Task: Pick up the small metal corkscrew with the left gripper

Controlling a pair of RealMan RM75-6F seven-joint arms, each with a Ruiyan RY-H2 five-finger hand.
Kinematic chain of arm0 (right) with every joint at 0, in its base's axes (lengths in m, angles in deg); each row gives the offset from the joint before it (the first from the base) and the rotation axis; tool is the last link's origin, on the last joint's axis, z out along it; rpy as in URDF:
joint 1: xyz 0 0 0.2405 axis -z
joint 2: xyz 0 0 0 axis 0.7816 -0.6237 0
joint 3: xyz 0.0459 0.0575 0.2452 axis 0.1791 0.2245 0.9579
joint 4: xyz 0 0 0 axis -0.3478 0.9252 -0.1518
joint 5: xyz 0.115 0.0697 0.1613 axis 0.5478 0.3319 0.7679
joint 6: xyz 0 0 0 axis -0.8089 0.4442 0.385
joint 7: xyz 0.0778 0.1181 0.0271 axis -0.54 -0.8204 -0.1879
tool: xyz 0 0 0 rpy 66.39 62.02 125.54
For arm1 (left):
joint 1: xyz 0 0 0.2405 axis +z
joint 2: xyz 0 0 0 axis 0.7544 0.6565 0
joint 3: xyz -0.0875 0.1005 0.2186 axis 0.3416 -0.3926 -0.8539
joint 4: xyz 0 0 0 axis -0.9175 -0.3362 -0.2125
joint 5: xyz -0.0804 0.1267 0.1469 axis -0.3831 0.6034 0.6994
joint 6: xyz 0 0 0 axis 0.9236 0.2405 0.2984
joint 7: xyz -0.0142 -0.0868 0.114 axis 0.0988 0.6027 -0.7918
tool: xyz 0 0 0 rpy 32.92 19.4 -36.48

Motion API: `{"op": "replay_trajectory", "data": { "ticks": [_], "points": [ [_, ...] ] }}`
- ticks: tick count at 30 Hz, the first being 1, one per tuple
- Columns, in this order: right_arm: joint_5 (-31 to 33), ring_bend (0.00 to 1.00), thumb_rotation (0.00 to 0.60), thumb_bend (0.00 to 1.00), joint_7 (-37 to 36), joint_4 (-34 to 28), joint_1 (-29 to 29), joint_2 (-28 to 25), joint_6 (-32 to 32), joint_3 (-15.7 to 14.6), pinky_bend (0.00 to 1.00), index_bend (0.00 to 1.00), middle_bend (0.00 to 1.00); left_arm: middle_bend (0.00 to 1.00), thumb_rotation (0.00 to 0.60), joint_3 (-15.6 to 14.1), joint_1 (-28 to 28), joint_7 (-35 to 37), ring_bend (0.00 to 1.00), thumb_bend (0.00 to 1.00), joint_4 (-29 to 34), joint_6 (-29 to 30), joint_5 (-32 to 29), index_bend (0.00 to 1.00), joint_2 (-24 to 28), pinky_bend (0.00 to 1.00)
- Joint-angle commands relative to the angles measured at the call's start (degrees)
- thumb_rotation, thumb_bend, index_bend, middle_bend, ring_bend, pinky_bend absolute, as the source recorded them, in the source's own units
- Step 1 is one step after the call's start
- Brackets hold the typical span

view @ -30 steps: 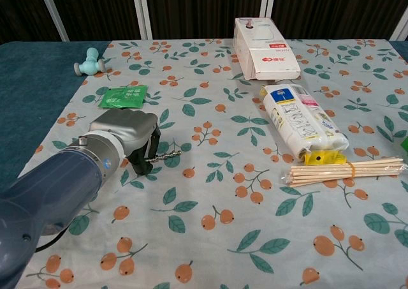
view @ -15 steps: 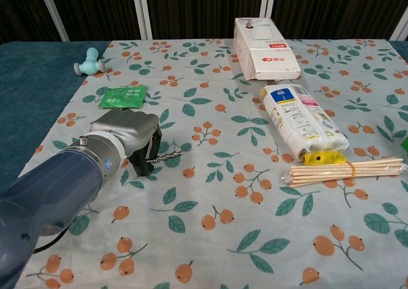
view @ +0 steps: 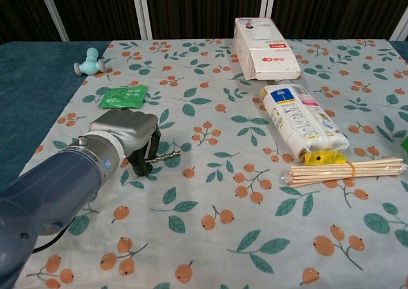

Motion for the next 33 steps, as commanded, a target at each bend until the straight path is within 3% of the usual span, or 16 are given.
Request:
{"op": "replay_trajectory", "data": {
  "ticks": [1, 15, 33],
  "points": [
    [0.04, 0.22, 0.600, 0.08, 0.02, 0.00, 0.00, -0.01, -0.05, -0.02, 0.22, 0.14, 0.10, 0.56, 0.600, 0.01, 0.00, -0.02, 0.14, 0.37, -0.02, -0.03, -0.07, 0.54, 0.00, 0.01],
    [0.05, 0.22, 0.600, 0.08, -0.06, -0.05, 0.00, -0.07, -0.05, 0.00, 0.22, 0.14, 0.10, 0.57, 0.600, 0.69, -0.01, 0.61, 0.14, 0.38, 0.05, -0.15, -0.19, 0.55, 0.35, 0.01],
    [0.13, 0.22, 0.600, 0.08, 0.03, -0.12, 0.02, -0.04, 0.01, 0.03, 0.22, 0.14, 0.10, 0.58, 0.600, 1.63, 1.11, 7.47, 0.15, 0.38, 0.02, -2.81, 3.30, 0.57, 3.63, 0.01]
  ]
}}
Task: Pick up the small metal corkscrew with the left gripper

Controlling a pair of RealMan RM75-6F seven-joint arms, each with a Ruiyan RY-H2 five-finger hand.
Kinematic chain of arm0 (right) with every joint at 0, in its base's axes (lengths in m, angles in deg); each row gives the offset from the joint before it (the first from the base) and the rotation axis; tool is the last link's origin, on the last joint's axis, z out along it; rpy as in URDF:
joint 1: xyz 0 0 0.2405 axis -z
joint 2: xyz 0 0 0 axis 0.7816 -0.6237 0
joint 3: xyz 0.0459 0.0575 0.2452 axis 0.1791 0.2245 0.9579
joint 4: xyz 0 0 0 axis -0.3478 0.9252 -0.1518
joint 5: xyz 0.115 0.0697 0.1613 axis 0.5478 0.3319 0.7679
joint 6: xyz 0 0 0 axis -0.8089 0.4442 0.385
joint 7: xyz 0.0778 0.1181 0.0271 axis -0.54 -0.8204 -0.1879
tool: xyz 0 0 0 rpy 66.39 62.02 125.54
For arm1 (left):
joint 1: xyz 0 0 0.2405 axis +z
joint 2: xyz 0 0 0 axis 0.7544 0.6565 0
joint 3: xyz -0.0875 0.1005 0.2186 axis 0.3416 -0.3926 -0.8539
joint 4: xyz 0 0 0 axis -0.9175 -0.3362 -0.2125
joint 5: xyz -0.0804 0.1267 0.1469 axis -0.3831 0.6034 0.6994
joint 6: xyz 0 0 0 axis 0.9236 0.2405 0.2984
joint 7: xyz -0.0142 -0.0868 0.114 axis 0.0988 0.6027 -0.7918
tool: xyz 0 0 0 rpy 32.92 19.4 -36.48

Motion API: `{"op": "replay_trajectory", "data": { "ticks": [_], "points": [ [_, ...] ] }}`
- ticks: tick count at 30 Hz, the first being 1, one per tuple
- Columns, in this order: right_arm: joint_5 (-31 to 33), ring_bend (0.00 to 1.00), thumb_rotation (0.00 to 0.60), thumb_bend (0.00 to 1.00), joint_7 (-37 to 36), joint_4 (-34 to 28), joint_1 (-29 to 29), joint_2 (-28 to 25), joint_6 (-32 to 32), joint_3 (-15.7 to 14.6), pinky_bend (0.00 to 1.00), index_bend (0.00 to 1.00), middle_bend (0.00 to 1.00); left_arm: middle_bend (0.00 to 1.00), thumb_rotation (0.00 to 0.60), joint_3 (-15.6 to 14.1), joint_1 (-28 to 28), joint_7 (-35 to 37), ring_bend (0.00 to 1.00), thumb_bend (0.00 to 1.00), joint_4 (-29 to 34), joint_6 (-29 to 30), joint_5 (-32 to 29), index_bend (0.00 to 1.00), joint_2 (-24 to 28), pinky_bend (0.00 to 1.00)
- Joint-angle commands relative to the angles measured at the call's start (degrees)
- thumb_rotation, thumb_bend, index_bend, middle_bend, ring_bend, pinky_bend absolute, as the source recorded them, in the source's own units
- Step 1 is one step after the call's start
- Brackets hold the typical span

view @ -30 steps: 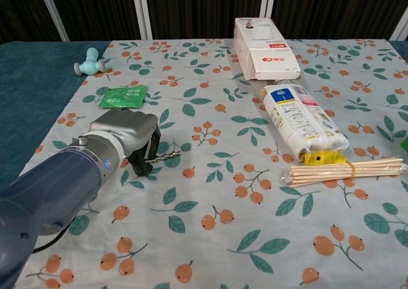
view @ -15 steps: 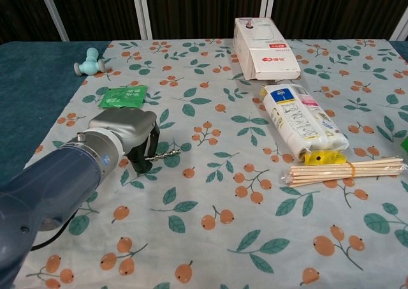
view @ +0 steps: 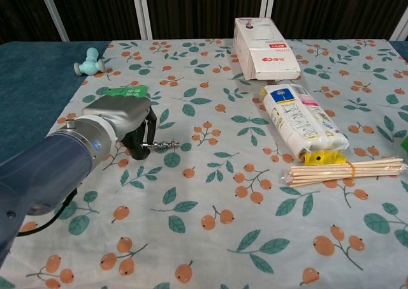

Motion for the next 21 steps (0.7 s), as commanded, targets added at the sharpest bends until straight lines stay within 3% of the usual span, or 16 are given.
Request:
{"op": "replay_trajectory", "data": {
  "ticks": [1, 21],
  "points": [
    [-0.02, 0.22, 0.600, 0.08, 0.04, 0.01, -0.01, 0.01, 0.00, -0.01, 0.22, 0.14, 0.10, 0.58, 0.600, 0.35, 0.30, 1.41, 0.15, 0.38, -0.04, -0.79, 0.49, 0.57, 0.73, 0.01],
    [0.05, 0.22, 0.600, 0.08, 0.09, -0.03, 0.01, 0.01, 0.00, 0.01, 0.22, 0.14, 0.10, 0.59, 0.600, 2.59, 0.96, 11.56, 0.15, 0.39, 5.65, -3.76, 6.99, 0.59, 7.25, 0.01]
  ]
}}
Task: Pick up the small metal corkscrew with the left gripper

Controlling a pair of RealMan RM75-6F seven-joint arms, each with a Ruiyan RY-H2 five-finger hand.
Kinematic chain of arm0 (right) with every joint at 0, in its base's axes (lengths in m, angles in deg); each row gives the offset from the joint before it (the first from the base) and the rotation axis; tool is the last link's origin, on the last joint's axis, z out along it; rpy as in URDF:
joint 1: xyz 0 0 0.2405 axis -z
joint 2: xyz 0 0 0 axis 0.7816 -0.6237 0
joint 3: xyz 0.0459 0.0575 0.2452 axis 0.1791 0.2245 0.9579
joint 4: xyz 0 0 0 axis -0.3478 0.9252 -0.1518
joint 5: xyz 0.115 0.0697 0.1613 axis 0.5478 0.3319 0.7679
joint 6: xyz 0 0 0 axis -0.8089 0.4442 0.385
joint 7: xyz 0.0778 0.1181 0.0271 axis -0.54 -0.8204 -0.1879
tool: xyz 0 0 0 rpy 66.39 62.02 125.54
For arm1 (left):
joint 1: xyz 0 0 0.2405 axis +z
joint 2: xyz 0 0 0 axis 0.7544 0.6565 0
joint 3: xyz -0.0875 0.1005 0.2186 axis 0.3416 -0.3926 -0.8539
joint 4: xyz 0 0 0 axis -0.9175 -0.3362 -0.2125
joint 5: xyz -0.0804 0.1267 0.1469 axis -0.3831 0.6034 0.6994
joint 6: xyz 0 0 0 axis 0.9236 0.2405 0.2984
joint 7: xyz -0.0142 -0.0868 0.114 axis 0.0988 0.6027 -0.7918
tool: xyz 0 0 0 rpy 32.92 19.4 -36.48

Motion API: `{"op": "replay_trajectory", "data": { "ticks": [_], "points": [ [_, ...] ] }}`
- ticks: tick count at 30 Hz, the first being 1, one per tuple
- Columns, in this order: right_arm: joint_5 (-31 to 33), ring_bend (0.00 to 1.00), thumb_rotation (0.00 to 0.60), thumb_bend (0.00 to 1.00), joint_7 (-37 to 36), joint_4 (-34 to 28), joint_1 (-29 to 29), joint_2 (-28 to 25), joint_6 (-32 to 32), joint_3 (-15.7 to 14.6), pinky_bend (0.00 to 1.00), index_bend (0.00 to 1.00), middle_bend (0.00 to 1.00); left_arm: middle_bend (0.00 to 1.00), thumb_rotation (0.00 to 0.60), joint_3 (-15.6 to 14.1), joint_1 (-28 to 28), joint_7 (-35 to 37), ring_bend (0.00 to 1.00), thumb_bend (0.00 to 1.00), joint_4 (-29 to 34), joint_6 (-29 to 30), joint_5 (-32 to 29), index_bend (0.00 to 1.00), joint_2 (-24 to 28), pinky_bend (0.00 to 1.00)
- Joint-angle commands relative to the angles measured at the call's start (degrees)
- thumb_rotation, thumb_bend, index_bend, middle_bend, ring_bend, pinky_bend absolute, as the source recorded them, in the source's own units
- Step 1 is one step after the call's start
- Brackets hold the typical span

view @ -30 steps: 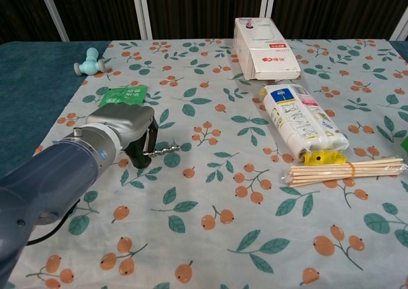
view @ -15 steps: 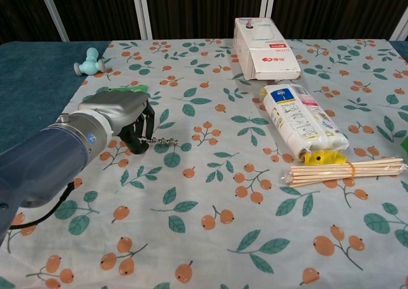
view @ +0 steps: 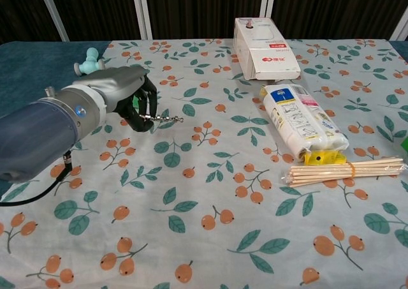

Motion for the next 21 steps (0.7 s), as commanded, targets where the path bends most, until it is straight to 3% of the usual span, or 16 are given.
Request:
{"op": "replay_trajectory", "data": {
  "ticks": [1, 14, 21],
  "points": [
    [-0.08, 0.22, 0.600, 0.08, 0.03, 0.00, 0.00, 0.01, 0.04, -0.02, 0.22, 0.14, 0.10, 0.59, 0.600, 0.11, 0.31, 2.72, 0.15, 0.39, 1.83, -0.51, 2.45, 0.59, 1.58, 0.01],
    [0.01, 0.22, 0.600, 0.08, 0.20, -0.07, 0.05, 0.04, 0.08, -0.02, 0.22, 0.14, 0.10, 0.59, 0.600, 0.17, 3.96, 28.91, 0.15, 0.39, 1.12, -5.13, 19.32, 0.60, 6.31, 0.01],
    [0.06, 0.22, 0.600, 0.08, 0.23, -0.11, 0.08, 0.04, 0.11, 0.01, 0.22, 0.14, 0.10, 0.59, 0.600, 0.19, 4.46, 38.40, 0.15, 0.39, -0.67, -5.03, 26.07, 0.61, 7.12, 0.01]
  ]
}}
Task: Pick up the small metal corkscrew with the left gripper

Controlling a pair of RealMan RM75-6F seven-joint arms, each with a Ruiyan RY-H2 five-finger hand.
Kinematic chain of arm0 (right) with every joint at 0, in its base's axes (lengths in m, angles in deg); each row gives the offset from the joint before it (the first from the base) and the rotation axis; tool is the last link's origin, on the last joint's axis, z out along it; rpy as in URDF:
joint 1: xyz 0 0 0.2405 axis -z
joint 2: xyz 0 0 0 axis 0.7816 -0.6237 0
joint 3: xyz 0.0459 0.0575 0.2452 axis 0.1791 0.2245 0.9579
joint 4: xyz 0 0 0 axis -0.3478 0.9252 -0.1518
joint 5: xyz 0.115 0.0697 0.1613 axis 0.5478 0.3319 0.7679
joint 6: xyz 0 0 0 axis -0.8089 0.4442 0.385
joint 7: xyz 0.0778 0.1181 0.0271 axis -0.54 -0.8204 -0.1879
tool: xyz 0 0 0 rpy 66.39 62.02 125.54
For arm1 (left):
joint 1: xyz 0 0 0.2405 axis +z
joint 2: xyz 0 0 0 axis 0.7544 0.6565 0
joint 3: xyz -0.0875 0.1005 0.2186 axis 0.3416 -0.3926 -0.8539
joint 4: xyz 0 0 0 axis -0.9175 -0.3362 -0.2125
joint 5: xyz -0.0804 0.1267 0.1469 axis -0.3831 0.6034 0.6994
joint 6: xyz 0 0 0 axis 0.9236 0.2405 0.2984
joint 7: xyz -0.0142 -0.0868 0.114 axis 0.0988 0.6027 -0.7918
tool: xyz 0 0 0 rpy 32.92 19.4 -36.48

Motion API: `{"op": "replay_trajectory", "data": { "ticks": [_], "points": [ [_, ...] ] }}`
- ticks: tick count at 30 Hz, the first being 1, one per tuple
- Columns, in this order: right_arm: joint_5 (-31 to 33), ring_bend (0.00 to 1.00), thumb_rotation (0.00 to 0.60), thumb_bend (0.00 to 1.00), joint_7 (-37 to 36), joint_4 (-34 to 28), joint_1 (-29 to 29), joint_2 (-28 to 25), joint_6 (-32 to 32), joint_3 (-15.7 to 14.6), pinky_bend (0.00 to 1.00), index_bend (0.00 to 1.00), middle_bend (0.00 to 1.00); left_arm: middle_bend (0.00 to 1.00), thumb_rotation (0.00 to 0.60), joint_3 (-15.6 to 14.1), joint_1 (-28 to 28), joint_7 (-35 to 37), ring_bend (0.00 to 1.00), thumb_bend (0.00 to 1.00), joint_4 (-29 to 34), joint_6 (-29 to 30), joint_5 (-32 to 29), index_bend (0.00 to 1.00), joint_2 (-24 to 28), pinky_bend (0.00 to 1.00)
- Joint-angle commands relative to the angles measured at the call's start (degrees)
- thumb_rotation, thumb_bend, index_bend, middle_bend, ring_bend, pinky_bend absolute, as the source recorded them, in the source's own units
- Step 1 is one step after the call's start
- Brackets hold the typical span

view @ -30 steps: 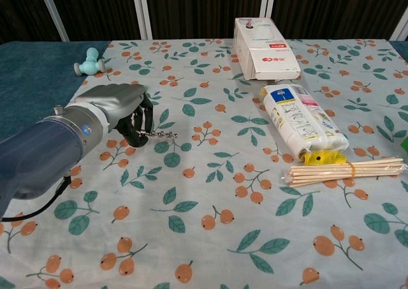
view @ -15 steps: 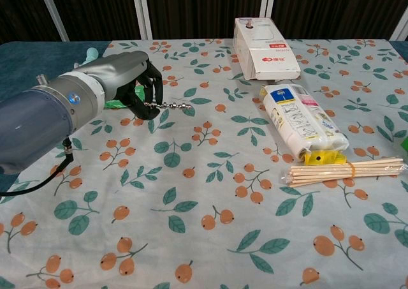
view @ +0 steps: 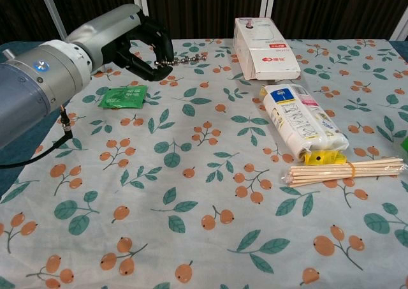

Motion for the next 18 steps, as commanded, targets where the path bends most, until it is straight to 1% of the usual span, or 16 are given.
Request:
{"op": "replay_trajectory", "data": {
  "ticks": [1, 10, 18],
  "points": [
    [0.04, 0.22, 0.600, 0.08, -0.03, -0.01, 0.02, -0.01, -0.01, 0.00, 0.22, 0.14, 0.10, 0.59, 0.600, 0.19, 0.57, 4.34, 0.15, 0.39, -1.08, -0.12, 3.05, 0.61, 0.81, 0.01],
    [0.04, 0.22, 0.600, 0.08, -0.08, 0.02, 0.01, -0.04, -0.02, 0.02, 0.22, 0.14, 0.10, 0.60, 0.600, 0.42, 0.23, 3.80, 0.15, 0.38, -0.15, -1.04, 2.18, 0.61, 2.11, 0.01],
    [0.10, 0.22, 0.600, 0.08, -0.02, 0.08, -0.02, -0.01, -0.09, 0.03, 0.22, 0.14, 0.10, 0.60, 0.600, 0.66, 0.04, 3.00, 0.15, 0.39, 0.21, -0.53, 1.80, 0.61, 2.43, 0.01]
  ]
}}
